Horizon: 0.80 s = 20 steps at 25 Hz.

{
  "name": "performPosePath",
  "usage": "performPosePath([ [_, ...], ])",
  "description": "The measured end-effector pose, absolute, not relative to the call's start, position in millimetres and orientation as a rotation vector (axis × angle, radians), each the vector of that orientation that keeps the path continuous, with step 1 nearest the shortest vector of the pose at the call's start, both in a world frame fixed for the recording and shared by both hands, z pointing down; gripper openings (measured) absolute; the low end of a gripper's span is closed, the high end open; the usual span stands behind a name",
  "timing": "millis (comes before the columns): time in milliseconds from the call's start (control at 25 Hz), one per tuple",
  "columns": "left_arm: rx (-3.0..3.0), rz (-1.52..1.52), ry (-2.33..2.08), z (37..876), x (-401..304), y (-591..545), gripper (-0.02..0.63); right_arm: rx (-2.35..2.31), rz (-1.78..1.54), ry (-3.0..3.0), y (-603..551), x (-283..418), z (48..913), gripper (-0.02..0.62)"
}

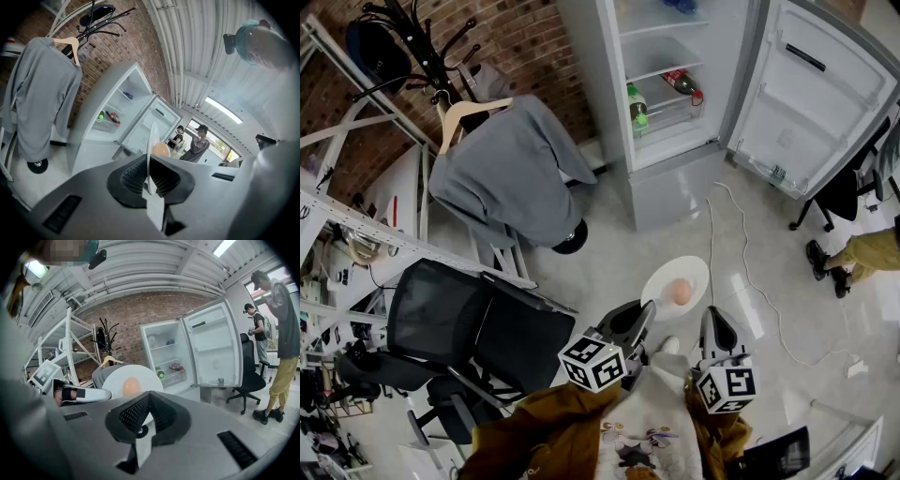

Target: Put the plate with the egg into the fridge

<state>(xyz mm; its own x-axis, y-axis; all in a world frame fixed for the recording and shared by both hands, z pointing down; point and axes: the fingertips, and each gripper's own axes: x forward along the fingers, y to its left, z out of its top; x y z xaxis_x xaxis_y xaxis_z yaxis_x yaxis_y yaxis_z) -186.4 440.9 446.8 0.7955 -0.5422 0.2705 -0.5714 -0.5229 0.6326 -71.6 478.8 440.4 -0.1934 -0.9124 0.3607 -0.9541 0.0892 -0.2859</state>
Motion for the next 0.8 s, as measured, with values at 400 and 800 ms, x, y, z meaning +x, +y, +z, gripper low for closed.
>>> performPosePath([
  [400, 2.299, 0.031, -0.804, 444.3, -167.6, 417.9, 0.014, 1.970, 0.641, -2.274, 456.5, -59.9, 437.2, 0.006],
  [800, 2.285, 0.044, -0.811, 450.1, -155.3, 424.2, 0.014, 1.965, 0.638, -2.323, 462.6, -49.9, 436.3, 0.006],
])
